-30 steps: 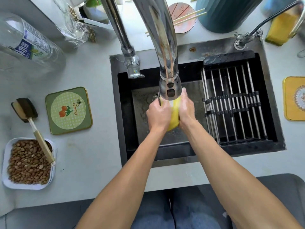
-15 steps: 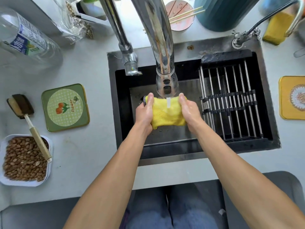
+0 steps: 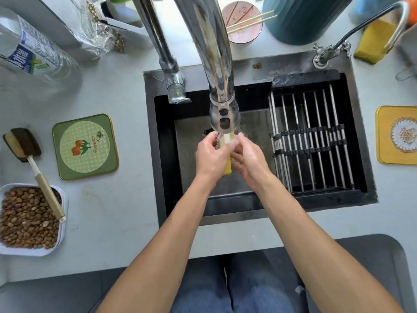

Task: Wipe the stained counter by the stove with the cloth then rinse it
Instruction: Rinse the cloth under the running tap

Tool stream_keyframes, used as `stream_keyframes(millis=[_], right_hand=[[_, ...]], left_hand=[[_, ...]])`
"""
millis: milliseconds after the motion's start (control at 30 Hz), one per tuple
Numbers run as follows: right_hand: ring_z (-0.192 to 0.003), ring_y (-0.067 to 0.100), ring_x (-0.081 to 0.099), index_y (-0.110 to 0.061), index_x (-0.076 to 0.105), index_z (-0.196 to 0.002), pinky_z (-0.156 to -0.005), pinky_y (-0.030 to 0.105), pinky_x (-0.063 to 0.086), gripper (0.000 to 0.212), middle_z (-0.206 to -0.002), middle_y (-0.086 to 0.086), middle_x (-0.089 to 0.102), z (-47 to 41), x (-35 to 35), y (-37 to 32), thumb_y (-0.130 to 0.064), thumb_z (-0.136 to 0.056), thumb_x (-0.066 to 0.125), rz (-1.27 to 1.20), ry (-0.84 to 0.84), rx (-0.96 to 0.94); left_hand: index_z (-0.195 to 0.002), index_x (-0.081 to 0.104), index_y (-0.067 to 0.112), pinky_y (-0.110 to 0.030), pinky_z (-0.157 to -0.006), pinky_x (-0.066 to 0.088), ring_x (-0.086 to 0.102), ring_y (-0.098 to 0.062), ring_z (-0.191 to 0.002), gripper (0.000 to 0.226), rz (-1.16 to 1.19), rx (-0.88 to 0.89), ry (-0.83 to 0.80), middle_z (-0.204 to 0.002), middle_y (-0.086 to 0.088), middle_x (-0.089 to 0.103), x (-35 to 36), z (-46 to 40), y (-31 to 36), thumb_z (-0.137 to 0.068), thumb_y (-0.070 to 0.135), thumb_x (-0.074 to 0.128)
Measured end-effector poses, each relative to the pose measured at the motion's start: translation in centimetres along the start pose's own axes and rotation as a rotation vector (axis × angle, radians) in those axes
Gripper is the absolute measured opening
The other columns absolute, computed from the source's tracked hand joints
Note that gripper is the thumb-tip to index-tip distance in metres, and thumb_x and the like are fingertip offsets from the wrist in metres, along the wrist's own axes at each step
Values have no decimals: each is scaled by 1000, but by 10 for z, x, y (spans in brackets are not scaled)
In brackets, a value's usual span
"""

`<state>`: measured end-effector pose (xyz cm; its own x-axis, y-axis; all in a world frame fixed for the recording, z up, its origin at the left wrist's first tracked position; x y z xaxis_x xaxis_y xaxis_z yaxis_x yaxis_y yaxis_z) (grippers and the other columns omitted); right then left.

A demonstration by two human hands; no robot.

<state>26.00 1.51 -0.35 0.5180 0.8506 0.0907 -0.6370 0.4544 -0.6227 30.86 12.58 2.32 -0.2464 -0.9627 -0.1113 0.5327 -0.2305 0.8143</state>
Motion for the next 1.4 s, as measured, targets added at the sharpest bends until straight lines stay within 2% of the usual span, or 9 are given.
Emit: stream_keyframes(millis=[233, 367, 433, 600, 733, 933, 1133, 1300, 1400], right_hand=[[-79, 23, 70, -9, 74, -88, -82, 35, 59, 40, -85, 9, 71, 4, 13, 2, -48, -98, 66, -351, -126, 129], [-87, 32, 79, 0, 73, -111, -72, 44, 66, 34, -104, 21, 79, -6, 4, 5, -28, -108, 55, -371, -29, 153], [-100, 36, 78, 0, 69, -125, -88, 52, 64, 43, -111, 23, 78, -8, 5, 5, -33, -111, 45, -363, -71, 155], [-124, 38, 68, 0, 58, -143, -104, 51, 56, 64, -134, 27, 68, -5, 12, 3, -49, -112, 31, -345, -232, 159], [-120, 34, 72, -5, 65, -137, -99, 51, 59, 54, -127, 17, 75, -15, -1, 7, -47, -111, 42, -226, -109, 130], [-112, 32, 69, -10, 67, -114, -102, 44, 54, 48, -107, 4, 72, -34, -19, 5, -54, -105, 51, 364, 322, 6], [-77, 17, 66, -22, 61, -90, -66, 30, 56, 31, -84, -1, 70, -30, 12, 23, -37, -111, 43, -38, 78, 79], [-94, 30, 78, -9, 77, -105, -85, 45, 62, 47, -99, 11, 81, -35, 24, 8, -48, -107, 50, -135, 65, 69], [-96, 28, 72, -12, 73, -101, -87, 41, 54, 32, -93, 6, 76, -38, 26, 0, -35, -107, 51, 121, 112, 66]], left_hand=[[-106, 78, 25, -29, -81, 53, 65, -6, -88, 25, -401, 255, -129, -98, 8, 75, 25, 31, 2, -95, 23, 56], [-107, 81, 28, -34, -89, 61, 72, -3, -96, 20, -212, 84, 113, -99, 14, 79, -22, 13, -17, -98, 29, 63], [-111, 75, 25, -35, -95, 58, 68, -1, -100, 20, -237, -11, 198, -105, 13, 75, -43, -5, -23, -102, 37, 62], [-113, 78, 17, -43, -98, 58, 75, -26, -111, 69, 128, -497, -212, -121, -7, 78, -29, -33, -46, -100, 75, 44], [-113, 79, 8, -38, -74, 63, 77, -26, -94, 44, 297, -364, -104, -112, -13, 81, -25, -44, -37, -101, 48, 65], [-78, 63, 10, -35, -65, 47, 60, -19, -68, 37, -250, 27, 180, -66, 4, 63, -13, -23, -9, -93, 44, 66], [-75, 70, 18, -34, -65, 47, 69, -25, -75, 43, -535, 178, 246, -79, -5, 75, 18, -9, -2, -100, 51, 61], [-76, 68, 7, -35, -63, 39, 60, -24, -65, 35, -478, 10, 292, -67, -1, 66, -24, -32, -17, -101, 29, 56], [-71, 69, 11, -32, -54, 39, 60, -15, -58, 45, -306, 25, 264, -59, 4, 65, 1, -14, -4, -91, 47, 55]])
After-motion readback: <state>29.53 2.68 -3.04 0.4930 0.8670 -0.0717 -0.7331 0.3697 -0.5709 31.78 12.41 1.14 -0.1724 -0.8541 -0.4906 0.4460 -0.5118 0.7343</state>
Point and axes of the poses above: each hand's wrist, its own z-axis away from the middle knuckle, its own x-axis out of the palm, y = z × x, the point moved 6 cm from there along -z, towards the middle knuckle
